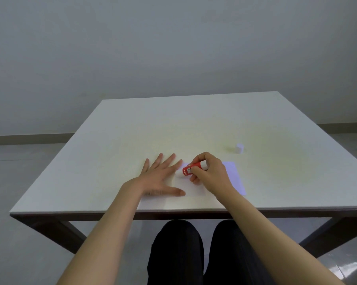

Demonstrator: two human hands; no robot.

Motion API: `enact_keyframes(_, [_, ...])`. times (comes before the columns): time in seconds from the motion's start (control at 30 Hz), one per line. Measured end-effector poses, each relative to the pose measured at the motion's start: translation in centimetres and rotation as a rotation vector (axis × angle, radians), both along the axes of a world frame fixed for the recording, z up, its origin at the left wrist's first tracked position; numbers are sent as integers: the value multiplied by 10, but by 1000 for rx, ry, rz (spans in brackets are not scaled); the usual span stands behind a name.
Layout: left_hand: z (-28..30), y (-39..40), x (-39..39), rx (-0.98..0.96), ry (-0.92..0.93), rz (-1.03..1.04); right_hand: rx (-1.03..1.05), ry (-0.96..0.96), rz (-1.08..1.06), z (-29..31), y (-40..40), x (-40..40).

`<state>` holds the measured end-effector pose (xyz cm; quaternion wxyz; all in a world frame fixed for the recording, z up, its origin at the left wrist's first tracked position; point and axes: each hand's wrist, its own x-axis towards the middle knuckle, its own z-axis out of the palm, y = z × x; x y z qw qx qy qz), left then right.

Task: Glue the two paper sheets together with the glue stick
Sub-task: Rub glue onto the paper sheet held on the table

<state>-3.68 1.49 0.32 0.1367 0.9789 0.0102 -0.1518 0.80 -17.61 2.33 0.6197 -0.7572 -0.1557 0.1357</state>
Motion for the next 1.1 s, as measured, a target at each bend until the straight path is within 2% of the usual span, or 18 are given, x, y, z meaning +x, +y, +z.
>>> enact_keyframes(0.1, [-1, 0, 0, 7, 0, 0, -30, 9, 77, -1, -5, -2])
enact_keyframes(0.27, [1, -1, 0, 9, 4, 7, 20, -47, -166, 0, -15, 4])
enact_keyframes(0.43, [0, -1, 0, 15, -1, 7, -54, -62, -42, -2, -24, 3])
enact_keyframes(0.6, [0, 0, 0, 20, 7, 1, -18, -114, -203, 2, -23, 16])
enact_keyframes(0.8, [-3, 1, 2, 37, 10, -4, -87, -101, -106, 0, -22, 16])
enact_keyframes(0.97, [-1, 2, 0, 17, 9, -3, -41, -111, -232, 4, -21, 24])
enact_keyframes(1.1, [-2, 1, 2, 33, 13, -2, -5, -89, -98, 4, -19, 12])
